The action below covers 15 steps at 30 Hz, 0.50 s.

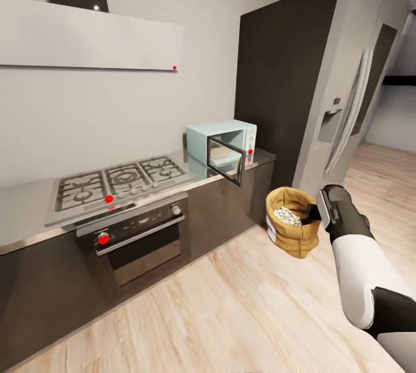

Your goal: In the kitchen, take the popcorn bag from the countertop, put it into the microwave, and heat it until the popcorn is cooked so the cooked popcorn ends up inside the bag.

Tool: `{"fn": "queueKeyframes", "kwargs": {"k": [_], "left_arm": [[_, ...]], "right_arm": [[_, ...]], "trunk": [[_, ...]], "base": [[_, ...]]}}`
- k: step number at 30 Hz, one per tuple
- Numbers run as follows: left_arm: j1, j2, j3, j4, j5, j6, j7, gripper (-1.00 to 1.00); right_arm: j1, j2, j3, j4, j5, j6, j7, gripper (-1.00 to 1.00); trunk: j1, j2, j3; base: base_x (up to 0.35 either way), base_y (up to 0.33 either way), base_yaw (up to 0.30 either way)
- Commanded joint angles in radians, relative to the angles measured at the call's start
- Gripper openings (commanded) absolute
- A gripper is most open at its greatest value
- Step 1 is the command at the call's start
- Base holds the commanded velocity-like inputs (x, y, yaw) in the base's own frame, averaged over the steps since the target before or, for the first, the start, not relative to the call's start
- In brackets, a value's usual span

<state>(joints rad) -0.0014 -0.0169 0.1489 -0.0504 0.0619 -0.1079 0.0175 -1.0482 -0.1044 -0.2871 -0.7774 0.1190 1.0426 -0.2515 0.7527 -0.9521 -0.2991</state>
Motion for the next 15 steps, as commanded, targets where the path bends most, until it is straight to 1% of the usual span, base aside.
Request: {"fn": "queueKeyframes", "kwargs": {"k": [1, 9, 11, 15], "left_arm": [[0.000, -0.001, 0.001, 0.000, 0.007, -0.003, 0.002, 1.00], [0.000, 0.000, 0.001, 0.000, 0.006, -0.002, 0.005, 1.00], [0.000, 0.000, 0.000, 0.000, 0.004, -0.001, 0.005, 1.00], [0.000, 0.000, -0.004, 0.000, -0.003, -0.001, 0.005, 1.00]], "right_arm": [[-0.001, 0.000, -0.001, 0.000, 0.010, 0.005, 0.006, -1.00], [-0.001, 0.001, 0.000, 0.000, 0.010, 0.005, 0.006, -1.00], [-0.001, 0.002, 0.000, 0.000, 0.010, 0.005, 0.006, -1.00], [-0.001, 0.003, 0.001, 0.000, 0.010, 0.005, 0.006, -1.00]], "trunk": [[0.000, -0.001, -0.001], [0.000, -0.001, -0.001], [0.000, -0.001, -0.001], [0.000, -0.001, -0.001]], "base": [[0.000, 0.000, -0.297], [0.004, 0.000, -0.297], [0.104, -0.063, -0.297], [0.215, -0.158, -0.297]]}}
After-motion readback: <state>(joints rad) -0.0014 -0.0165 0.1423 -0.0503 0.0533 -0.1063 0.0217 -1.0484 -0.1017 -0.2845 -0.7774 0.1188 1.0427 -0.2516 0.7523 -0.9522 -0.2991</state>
